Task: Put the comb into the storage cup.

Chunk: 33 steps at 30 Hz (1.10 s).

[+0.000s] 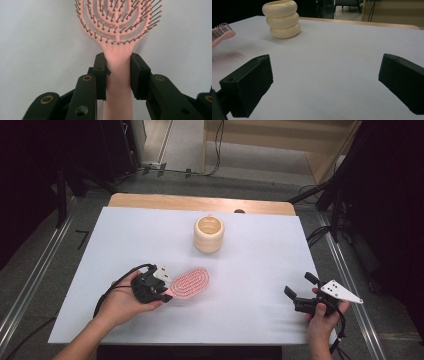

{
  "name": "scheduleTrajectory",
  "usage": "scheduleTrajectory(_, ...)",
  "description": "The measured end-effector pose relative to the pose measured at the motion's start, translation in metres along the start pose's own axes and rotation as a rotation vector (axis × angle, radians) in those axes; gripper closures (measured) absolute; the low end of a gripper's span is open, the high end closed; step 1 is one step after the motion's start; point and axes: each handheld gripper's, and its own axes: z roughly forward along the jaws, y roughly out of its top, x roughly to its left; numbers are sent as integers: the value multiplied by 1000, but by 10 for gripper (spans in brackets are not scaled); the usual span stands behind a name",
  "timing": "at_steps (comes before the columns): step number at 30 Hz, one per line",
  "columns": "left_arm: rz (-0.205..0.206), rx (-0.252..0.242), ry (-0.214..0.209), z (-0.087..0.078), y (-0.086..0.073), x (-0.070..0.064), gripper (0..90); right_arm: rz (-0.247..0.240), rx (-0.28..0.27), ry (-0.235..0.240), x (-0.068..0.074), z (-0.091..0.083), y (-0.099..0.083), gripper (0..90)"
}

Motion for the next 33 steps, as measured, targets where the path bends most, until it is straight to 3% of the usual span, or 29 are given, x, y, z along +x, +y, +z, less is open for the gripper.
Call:
scheduleTrajectory(10, 18, -119, 33, -11, 2, 2, 706, -2, -2, 2, 0, 0, 0, 0)
scheduleTrajectory(19, 31, -183, 62, -15, 5, 2, 706, -3, -3, 2, 0, 0, 0, 0)
scheduleTrajectory(21, 31, -194, 48, -16, 7, 3, 706, -2, -3, 2, 0, 0, 0, 0)
scheduleTrajectory(33, -1, -330, 55, -20, 10, 6, 706, -3, -4, 6, 0, 0, 0, 0)
